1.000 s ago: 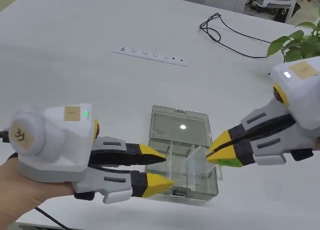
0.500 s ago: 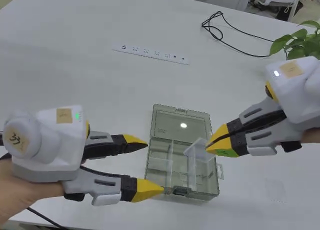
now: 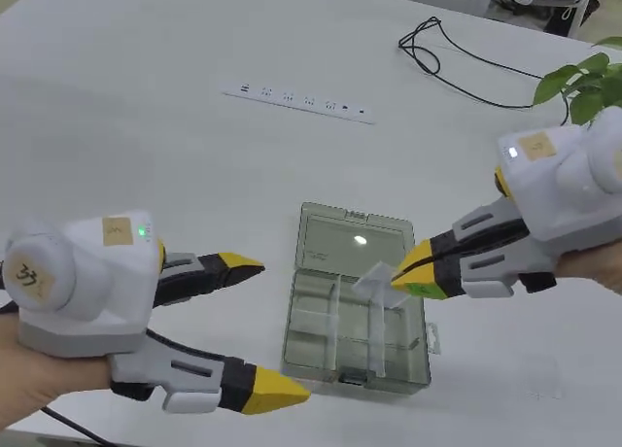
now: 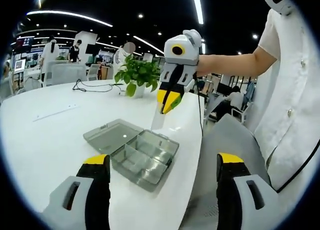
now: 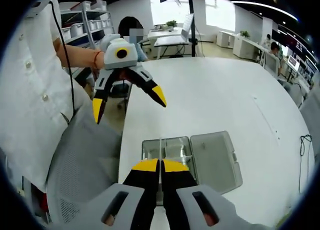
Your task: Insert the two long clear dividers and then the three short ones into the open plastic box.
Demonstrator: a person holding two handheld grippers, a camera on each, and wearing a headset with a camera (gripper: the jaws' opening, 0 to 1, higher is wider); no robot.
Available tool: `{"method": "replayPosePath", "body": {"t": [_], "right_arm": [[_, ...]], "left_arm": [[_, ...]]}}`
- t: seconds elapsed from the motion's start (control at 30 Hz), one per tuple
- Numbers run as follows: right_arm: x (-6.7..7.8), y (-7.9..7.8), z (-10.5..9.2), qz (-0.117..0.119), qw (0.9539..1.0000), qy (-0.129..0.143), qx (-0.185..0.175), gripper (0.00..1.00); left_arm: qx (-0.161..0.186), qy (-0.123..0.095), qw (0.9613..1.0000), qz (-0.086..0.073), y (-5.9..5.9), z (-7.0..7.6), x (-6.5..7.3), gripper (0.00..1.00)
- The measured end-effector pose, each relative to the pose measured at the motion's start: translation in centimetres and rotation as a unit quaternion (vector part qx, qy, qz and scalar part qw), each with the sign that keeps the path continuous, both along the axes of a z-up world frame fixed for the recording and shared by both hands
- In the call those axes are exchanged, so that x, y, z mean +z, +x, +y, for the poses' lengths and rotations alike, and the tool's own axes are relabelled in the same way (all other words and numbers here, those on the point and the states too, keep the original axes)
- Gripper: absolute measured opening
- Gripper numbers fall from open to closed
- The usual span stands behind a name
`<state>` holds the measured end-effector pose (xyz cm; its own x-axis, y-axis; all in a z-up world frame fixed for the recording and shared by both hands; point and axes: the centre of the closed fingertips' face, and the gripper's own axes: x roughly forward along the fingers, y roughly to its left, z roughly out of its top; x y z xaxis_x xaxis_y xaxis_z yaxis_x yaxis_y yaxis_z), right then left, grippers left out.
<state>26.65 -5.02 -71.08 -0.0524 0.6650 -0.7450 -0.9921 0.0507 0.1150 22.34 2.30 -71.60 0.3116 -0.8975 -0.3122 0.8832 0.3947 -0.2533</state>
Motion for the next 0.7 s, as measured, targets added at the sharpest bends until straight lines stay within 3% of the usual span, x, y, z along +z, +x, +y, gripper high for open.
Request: {"method": "replayPosePath", "body": {"t": [0.2,0.5,0.7], "right_arm": [[-1.5,0.2,-0.1,0.007,0.9999,-0.005,-0.005,0.03],[-4.3,0.6,-0.7,0.013,0.9998,-0.011,-0.009,0.03],[-4.4,0.7,-0.8,0.014,0.9997,-0.010,-0.015,0.03]], "left_arm": [[-0.001,0.003,1.0000,0.005,0.2,0.0,-0.5,1.00],[-0.004,0.007,0.9999,0.012,0.2,-0.2,-0.9,1.00],[-0.002,0.006,0.9999,0.015,0.2,-0.3,-1.0,1.00]]}}
